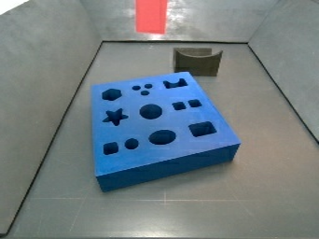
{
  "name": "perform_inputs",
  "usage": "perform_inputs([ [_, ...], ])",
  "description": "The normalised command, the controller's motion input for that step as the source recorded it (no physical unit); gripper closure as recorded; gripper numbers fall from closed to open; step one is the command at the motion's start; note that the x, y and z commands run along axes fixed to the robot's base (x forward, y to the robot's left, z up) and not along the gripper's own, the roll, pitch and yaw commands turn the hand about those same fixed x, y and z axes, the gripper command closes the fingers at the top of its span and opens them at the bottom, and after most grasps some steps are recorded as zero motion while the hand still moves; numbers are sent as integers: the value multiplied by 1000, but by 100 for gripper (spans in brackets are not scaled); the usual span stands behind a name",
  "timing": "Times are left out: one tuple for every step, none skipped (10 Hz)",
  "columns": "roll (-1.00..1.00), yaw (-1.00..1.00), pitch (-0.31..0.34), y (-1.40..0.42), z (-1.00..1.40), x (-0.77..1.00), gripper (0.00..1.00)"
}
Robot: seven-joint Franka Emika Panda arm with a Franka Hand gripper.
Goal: Pick up the rectangle object. Move up. Place the rectangle object on the fixture. Regrasp the rectangle object. Move to above the board. Insert the rectangle object.
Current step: Insert the rectangle object.
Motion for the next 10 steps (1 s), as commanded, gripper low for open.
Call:
perform_inputs([
  [-243, 317, 0, -240, -109, 317, 100],
  [-194, 351, -37, -243, -123, 337, 100],
  [-137, 354, -54, -277, -129, 434, 100],
  [-91, 331, -63, -306, -140, 474, 100],
  [-66, 334, -71, -306, -151, 474, 100],
  [-63, 263, -106, -246, -249, 409, 100],
  [-37, 246, -77, -217, -306, 380, 100],
  [-49, 277, -69, -177, -360, 331, 100],
  [-29, 329, -117, -160, -389, 203, 100],
  [-11, 374, -111, -117, -389, 206, 100],
])
